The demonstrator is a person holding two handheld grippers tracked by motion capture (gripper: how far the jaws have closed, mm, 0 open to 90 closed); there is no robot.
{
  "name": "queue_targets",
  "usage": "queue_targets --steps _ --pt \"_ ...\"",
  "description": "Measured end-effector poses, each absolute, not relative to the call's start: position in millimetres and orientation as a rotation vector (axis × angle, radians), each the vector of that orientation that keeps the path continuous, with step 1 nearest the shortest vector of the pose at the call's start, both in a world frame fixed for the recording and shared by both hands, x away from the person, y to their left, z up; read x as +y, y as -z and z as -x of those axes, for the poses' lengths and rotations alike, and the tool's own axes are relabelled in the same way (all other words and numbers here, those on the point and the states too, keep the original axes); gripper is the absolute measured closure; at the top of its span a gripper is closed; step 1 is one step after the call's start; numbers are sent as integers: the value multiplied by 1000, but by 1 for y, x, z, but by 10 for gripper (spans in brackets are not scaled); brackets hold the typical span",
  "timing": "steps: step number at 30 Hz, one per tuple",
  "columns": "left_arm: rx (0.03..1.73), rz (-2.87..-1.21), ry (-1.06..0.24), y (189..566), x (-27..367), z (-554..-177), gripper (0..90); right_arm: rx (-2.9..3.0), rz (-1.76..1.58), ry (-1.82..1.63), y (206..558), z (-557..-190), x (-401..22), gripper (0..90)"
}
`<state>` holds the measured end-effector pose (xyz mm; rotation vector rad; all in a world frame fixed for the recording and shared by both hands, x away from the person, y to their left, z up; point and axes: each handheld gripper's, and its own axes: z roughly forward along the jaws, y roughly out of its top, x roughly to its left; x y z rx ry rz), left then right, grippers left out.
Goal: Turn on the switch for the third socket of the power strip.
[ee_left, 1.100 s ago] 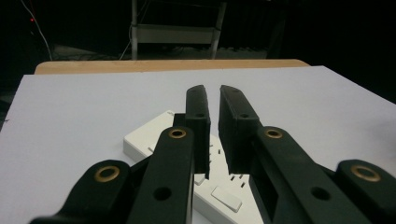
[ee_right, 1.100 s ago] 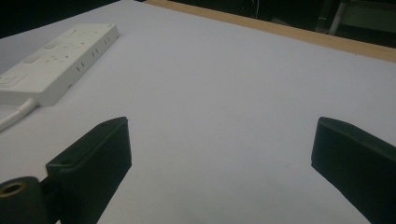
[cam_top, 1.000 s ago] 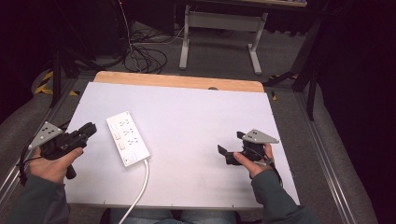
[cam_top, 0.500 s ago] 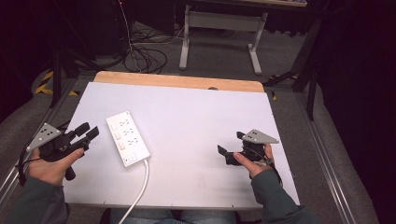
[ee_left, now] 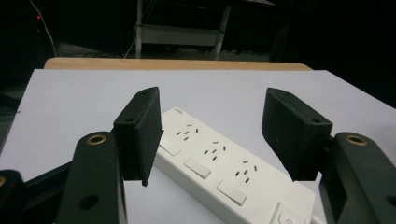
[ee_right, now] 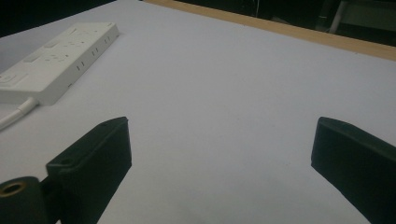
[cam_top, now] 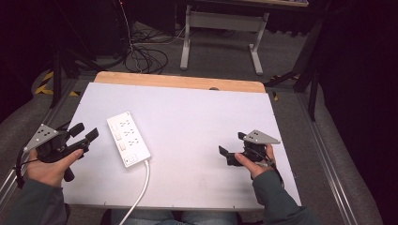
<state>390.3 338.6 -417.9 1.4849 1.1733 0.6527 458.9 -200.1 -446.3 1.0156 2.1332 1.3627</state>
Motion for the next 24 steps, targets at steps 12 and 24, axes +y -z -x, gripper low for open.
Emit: queue_targets --steps 12,24 --pt "1187 -1460 -645 417 338 -391 308 2139 -1011 -1359 447 -459 -200 57" --pt "1174 -1466 -650 417 337 -392 209 2139 -1016 -1359 447 -459 -200 57"
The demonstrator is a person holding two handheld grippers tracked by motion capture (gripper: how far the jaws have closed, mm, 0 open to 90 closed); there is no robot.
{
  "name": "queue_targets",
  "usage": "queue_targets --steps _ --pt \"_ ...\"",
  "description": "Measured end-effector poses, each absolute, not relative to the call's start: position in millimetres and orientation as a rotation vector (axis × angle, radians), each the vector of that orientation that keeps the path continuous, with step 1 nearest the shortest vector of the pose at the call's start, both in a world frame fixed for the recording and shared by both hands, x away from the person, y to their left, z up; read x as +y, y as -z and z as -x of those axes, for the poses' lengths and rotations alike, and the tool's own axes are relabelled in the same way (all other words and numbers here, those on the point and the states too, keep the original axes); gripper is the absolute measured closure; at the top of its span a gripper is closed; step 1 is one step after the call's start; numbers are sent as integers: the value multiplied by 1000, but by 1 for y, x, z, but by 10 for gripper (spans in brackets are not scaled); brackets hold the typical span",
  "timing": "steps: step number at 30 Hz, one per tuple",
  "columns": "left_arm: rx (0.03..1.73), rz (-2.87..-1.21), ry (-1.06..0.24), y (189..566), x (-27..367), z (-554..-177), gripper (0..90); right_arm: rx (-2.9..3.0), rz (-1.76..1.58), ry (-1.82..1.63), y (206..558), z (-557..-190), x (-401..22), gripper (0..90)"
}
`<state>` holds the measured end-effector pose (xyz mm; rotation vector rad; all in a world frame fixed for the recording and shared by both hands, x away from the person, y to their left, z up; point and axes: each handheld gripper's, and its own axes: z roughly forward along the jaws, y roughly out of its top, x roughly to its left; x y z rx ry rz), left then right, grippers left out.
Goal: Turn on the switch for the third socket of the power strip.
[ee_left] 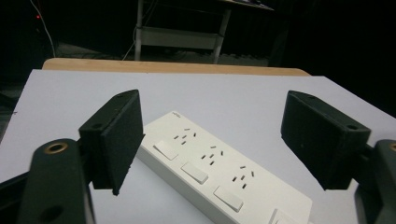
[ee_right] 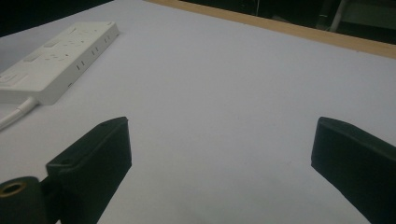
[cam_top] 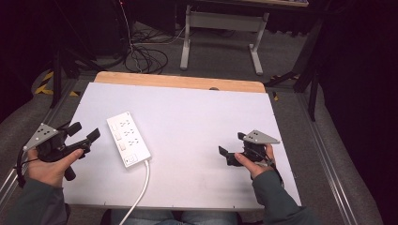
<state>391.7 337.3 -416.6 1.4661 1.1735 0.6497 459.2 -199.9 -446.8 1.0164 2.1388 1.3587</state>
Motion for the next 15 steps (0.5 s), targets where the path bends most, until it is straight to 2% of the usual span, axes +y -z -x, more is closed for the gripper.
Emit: queue_targets --steps 7,15 --pt "1153 -1466 -649 416 336 -392 165 2139 -1017 -1361 447 -459 -200 57" --pt "1126 -1465 -648 415 336 -392 46 2139 -1017 -1360 447 -459 -200 57"
